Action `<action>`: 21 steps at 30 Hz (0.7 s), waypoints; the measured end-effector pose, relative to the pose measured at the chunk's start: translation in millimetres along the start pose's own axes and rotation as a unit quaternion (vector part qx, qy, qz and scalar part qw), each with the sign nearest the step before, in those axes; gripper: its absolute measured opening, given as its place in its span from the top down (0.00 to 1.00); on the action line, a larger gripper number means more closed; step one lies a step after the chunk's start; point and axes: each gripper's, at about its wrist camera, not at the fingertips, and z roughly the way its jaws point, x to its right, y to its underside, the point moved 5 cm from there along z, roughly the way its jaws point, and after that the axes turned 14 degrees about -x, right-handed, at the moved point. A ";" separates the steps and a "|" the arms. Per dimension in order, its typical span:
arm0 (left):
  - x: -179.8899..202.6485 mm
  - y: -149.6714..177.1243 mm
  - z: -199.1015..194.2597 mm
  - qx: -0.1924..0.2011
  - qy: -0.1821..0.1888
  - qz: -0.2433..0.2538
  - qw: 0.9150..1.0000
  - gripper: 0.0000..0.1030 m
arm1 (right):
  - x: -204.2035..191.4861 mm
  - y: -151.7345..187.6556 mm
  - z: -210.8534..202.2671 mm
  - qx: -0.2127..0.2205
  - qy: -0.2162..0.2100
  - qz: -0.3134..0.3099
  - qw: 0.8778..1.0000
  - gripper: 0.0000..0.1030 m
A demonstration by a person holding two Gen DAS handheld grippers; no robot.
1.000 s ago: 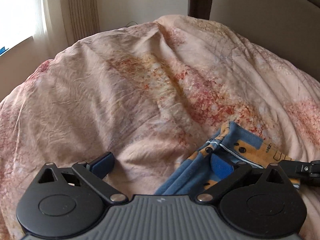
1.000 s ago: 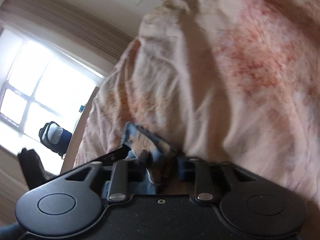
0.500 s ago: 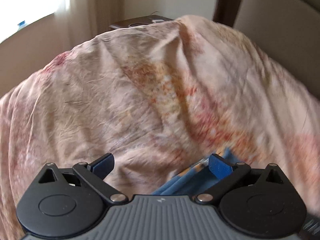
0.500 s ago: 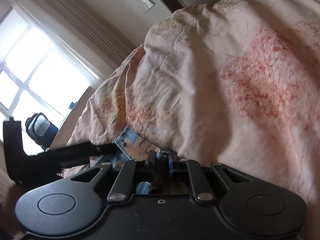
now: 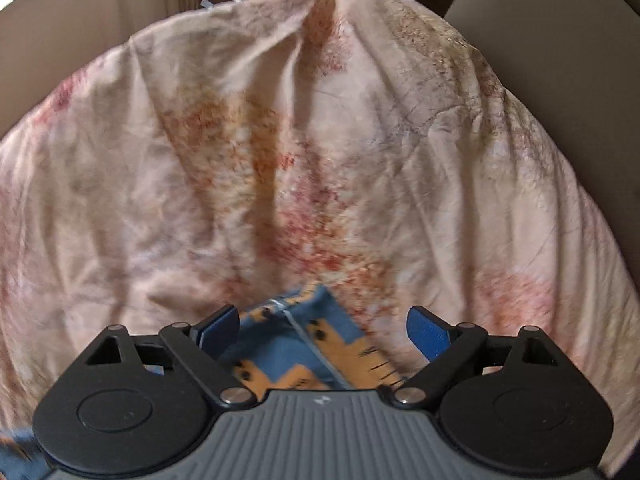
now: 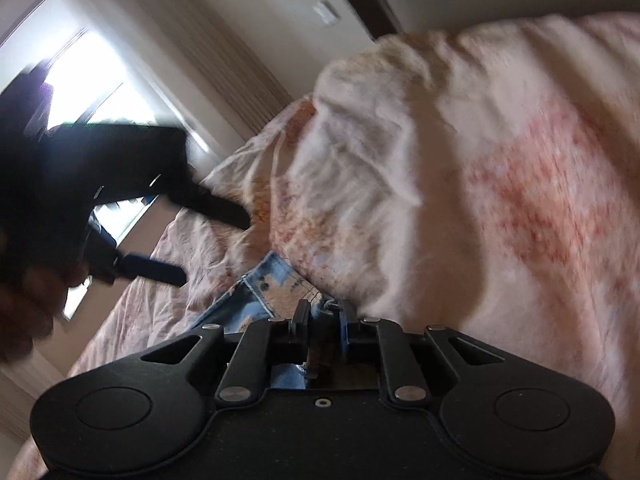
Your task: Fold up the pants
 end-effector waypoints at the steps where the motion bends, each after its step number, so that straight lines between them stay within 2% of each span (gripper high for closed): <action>1: 0.2 -2.0 0.6 -0.004 0.007 -0.009 1.000 0.09 | -7.4 1.1 -2.9 0.007 0.004 -0.025 1.000 0.85; 5: 0.6 -4.8 0.8 -0.022 0.021 -0.029 0.999 0.11 | -40.1 10.7 -10.6 0.033 0.020 -0.133 0.990 0.85; 7: -1.1 -2.1 0.5 -0.028 0.031 -0.037 0.998 0.23 | -56.1 16.9 -14.6 0.049 0.025 -0.187 0.981 0.85; 9: -2.8 2.6 -0.7 -0.036 0.025 -0.045 0.998 0.40 | -71.5 25.2 -17.0 0.059 0.024 -0.240 0.969 0.85; 13: -7.1 10.6 -0.1 -0.046 -0.001 -0.046 0.998 0.42 | -89.1 35.9 -14.4 0.056 0.026 -0.294 0.954 0.85; 16: -12.5 13.4 4.2 -0.049 0.005 -0.058 0.997 0.42 | -93.1 39.7 -14.3 0.052 0.025 -0.313 0.948 0.85; 17: -13.3 13.9 5.7 -0.049 0.005 -0.058 0.997 0.45 | -94.0 40.6 -13.7 0.050 0.025 -0.317 0.947 0.85; 18: -13.4 14.4 7.0 -0.050 0.000 -0.054 0.997 0.56 | -94.8 41.6 -13.5 0.048 0.025 -0.321 0.945 0.85; 21: -12.0 16.4 6.4 -0.041 -0.019 -0.043 0.998 0.81 | -97.2 43.2 -12.0 0.041 0.024 -0.329 0.943 0.85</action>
